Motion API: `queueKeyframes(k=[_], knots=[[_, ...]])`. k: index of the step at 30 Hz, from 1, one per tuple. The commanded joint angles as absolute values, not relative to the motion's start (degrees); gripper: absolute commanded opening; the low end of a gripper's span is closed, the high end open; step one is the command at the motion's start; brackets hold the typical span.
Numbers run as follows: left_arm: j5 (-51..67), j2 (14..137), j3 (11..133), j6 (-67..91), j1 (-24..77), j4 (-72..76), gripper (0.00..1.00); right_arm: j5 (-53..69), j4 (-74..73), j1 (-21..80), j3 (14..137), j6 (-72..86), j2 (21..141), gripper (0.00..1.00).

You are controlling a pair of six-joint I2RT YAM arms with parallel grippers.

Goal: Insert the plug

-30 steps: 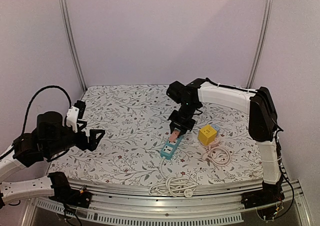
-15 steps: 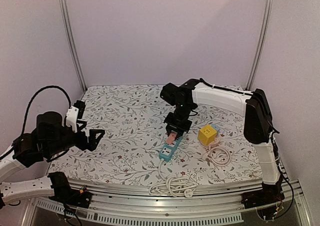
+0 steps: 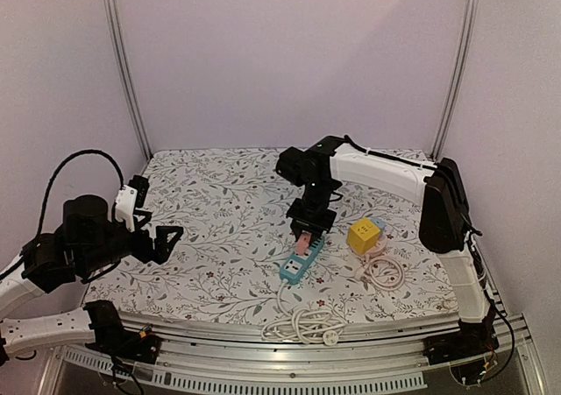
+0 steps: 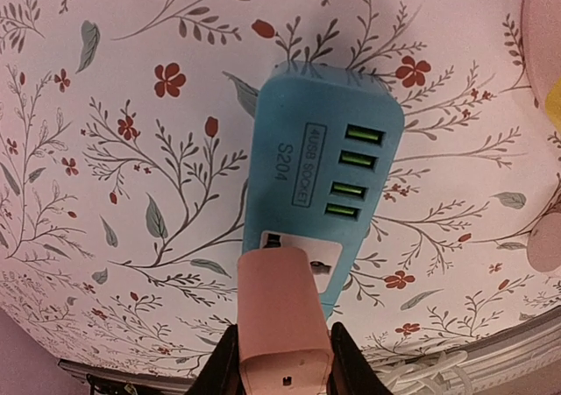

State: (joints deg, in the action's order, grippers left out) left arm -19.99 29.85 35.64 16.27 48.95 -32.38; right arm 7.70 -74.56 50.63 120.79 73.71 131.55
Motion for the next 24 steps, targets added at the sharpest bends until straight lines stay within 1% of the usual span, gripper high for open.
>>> queueKeyframes(k=[1, 13, 24], knots=[[-20.0, 29.4, 34.9, 15.7, 48.5, -32.0, 0.99, 6.7, -79.5, 51.6, 119.8, 75.8, 135.9, 0.00], [-19.0, 30.2, 34.7, 15.7, 48.6, -31.8, 1.00, 6.5, -79.4, 52.5, 125.9, 84.1, 144.0, 0.00], [-19.1, 31.7, 34.7, 16.1, 48.7, -31.8, 0.99, 6.2, -79.5, 53.2, 126.0, 79.7, 149.9, 0.00]])
